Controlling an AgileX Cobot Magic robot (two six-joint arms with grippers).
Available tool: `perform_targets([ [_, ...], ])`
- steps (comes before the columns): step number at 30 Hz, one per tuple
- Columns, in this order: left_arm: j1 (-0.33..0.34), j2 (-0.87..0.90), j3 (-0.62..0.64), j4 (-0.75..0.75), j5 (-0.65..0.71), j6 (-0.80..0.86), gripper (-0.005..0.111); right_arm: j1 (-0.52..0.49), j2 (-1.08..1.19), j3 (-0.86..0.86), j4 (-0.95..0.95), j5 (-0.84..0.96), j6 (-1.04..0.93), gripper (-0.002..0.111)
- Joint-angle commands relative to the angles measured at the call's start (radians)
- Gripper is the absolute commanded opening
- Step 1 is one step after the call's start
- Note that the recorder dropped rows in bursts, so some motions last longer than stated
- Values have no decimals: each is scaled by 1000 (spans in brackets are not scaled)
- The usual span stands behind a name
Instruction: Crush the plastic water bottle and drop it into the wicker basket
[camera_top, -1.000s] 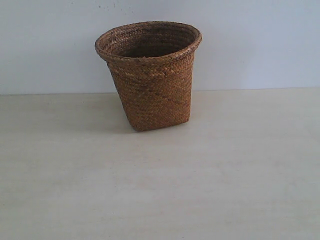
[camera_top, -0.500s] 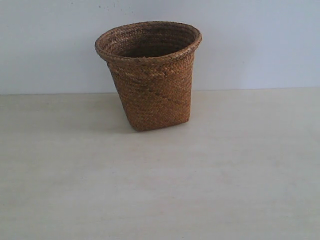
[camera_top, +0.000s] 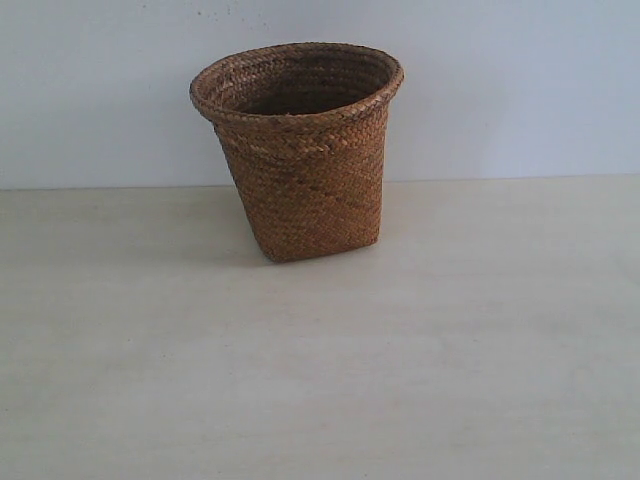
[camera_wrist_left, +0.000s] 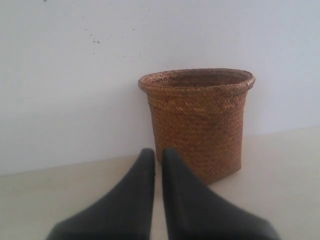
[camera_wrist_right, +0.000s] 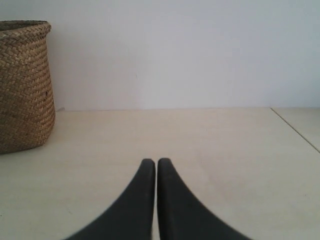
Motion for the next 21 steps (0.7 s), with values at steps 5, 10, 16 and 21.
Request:
perform_targets([
  [5,1,-2,6,-8,-12,-12,4,-3,-1,5,-1,-2,-2,0],
  [10,1,-2,8,-6,14,3,4,-3,-1,5,-1,-2,1,0],
  [16,26,-4,9,-113,99,131,4,-3,-1,5,-1,-2,1,0],
  [21,96,-14,9,-120,122,124,4,-3,-1,5,-1,-2,1,0],
])
